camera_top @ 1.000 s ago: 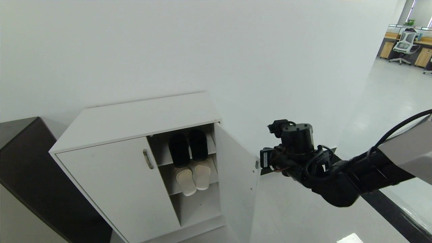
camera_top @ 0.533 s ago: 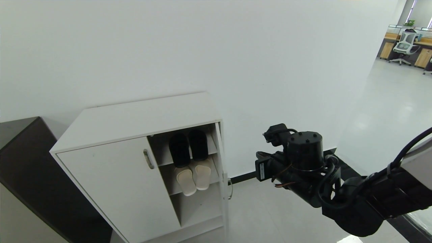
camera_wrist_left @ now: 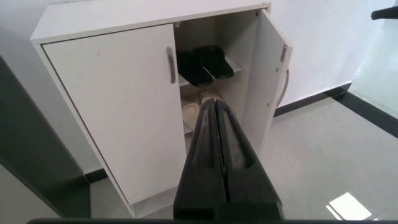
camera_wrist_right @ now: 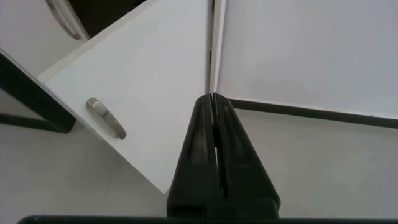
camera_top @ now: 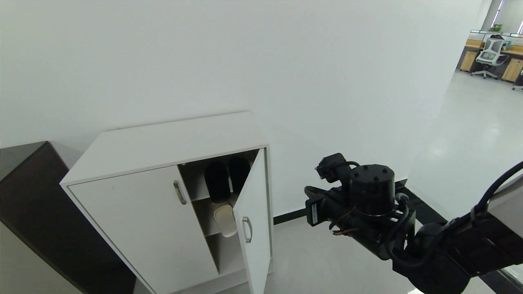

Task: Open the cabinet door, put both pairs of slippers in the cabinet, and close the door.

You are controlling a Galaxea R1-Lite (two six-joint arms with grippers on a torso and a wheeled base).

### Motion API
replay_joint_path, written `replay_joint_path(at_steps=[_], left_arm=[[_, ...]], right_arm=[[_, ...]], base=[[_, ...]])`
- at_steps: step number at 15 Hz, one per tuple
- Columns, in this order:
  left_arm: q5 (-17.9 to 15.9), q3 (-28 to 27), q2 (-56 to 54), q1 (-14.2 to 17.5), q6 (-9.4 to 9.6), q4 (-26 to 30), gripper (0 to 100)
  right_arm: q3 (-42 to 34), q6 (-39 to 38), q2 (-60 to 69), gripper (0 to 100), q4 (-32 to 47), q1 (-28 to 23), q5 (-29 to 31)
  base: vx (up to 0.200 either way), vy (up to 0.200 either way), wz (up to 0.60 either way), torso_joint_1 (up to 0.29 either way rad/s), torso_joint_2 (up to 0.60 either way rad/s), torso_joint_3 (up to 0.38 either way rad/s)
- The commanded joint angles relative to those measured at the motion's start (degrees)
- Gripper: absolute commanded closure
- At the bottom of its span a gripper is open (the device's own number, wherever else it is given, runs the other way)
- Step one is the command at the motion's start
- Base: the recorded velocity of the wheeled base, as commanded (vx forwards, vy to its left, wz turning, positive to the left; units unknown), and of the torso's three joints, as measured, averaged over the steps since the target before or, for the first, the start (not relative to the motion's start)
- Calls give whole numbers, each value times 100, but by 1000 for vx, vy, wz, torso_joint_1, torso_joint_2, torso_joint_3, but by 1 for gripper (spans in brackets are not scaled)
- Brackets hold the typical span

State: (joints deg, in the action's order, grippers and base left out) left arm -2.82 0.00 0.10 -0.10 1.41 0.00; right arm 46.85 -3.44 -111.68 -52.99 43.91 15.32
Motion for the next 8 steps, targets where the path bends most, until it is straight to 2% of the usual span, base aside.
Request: replay_joint_path(at_steps=[1, 5, 8], left_arm=[[0, 0, 8, 1, -1, 0, 100], [0, 0, 8, 1, -1, 0, 100], [0, 0, 8, 1, -1, 0, 100]], right_arm=[[-88, 45, 6, 100, -9, 12, -3], [-123, 89, -47, 100, -9, 47, 6], [-132, 124, -91, 100, -18, 91, 15]], base=[[0, 0, 0, 0, 0, 0], [0, 0, 0, 0, 0, 0], [0, 0, 600, -2, 1, 1]])
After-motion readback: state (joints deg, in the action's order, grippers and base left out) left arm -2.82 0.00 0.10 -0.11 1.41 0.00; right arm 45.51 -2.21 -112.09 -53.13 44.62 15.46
